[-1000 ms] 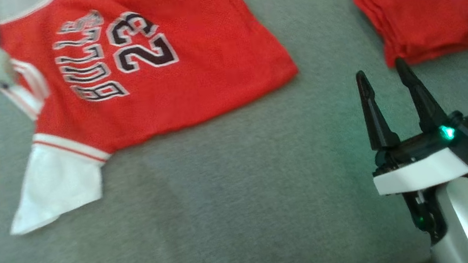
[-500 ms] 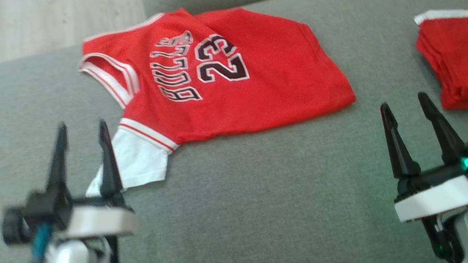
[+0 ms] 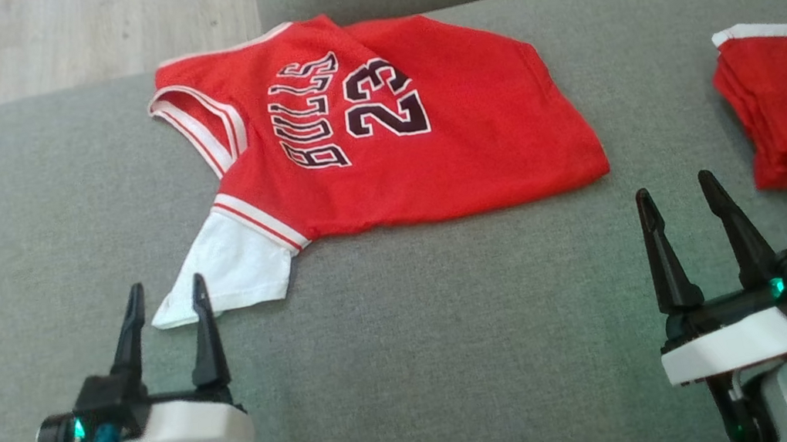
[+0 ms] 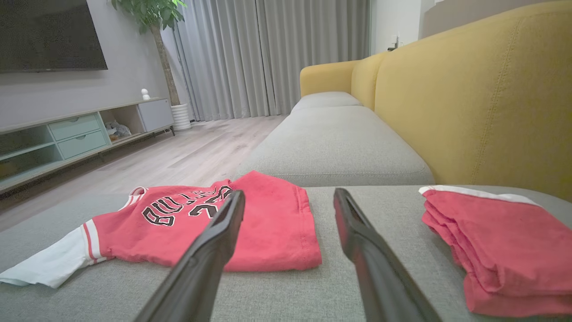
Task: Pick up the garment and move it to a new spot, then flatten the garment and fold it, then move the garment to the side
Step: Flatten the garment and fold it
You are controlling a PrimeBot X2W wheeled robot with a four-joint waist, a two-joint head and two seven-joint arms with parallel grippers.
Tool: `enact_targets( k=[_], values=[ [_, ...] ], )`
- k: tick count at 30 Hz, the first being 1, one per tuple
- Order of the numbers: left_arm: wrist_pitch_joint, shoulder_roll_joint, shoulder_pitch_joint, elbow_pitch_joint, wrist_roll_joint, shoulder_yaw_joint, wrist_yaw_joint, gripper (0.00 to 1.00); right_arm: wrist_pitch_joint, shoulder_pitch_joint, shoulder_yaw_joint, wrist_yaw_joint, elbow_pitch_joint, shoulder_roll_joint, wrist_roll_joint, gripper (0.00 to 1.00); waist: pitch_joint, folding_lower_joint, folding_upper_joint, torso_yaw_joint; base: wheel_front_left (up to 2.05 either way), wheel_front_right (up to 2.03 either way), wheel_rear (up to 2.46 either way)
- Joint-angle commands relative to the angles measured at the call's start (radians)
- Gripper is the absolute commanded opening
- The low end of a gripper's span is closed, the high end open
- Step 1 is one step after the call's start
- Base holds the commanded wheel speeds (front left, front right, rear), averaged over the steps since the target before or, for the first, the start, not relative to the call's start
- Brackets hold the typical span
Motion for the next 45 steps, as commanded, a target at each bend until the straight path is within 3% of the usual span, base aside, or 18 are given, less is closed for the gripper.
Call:
enact_targets(
  k=[1, 10, 16, 22, 23, 24, 25, 34, 45],
  values=[
    [0.001, 0.02, -0.057, -0.008, 0.005, 0.043, 0.001, 1.0, -0.006, -0.027, 0.027, -0.001, -0.037, -0.005, -0.003, 1.0, 0.011, 0.0, -0.0001, -0.007, 0.0, 0.0, 0.0],
    [0.094, 0.074, -0.17, 0.241, 0.022, 0.056, 0.038, 1.0, -0.006, -0.05, 0.034, -0.001, -0.048, -0.005, -0.004, 1.0, 0.084, 0.0, -0.0001, -0.049, 0.0, 0.0, 0.0],
    [0.13, 0.083, -0.226, 0.375, 0.019, 0.032, 0.0, 1.0, -0.006, -0.061, 0.04, -0.001, -0.048, -0.005, 0.002, 1.0, 0.115, 0.0, -0.0001, -0.073, 0.0, 0.0, 0.0],
    [0.146, 0.083, -0.249, 0.445, 0.016, 0.021, -0.002, 1.0, -0.006, -0.065, 0.04, -0.001, -0.043, -0.005, 0.005, 1.0, 0.116, 0.0, -0.0001, -0.08, 0.0, 0.0, 0.0],
    [0.153, 0.084, -0.252, 0.456, 0.016, 0.017, -0.004, 0.82, -0.006, -0.065, 0.04, -0.001, -0.042, -0.005, 0.005, 1.0, 0.114, 0.0, -0.0001, -0.08, 0.0, 0.0, 0.0],
    [0.159, 0.083, -0.253, 0.467, 0.016, 0.014, -0.007, 0.1, -0.006, -0.066, 0.039, -0.001, -0.041, -0.005, 0.006, 1.0, 0.111, 0.0, -0.0001, -0.08, 0.0, 0.0, 0.0],
    [0.163, 0.082, -0.254, 0.474, 0.015, 0.011, -0.008, 0.0, -0.006, -0.066, 0.038, -0.001, -0.039, -0.005, 0.006, 1.0, 0.107, 0.0, -0.0001, -0.079, 0.0, 0.0, 0.0],
    [0.057, 0.068, -0.252, 0.438, -0.004, 0.024, -0.001, 0.0, -0.006, -0.06, 0.035, -0.001, -0.024, -0.005, 0.008, 1.0, 0.069, 0.0, -0.0001, -0.065, 0.0, 0.0, 0.0],
    [-0.005, 0.04, -0.2, 0.102, 0.02, 0.08, 0.034, 0.0, 0.026, -0.089, 0.01, -0.001, 0.12, -0.005, -0.033, 1.0, 0.045, 0.0, -0.0001, -0.007, 0.0, 0.0, 0.0]
  ],
)
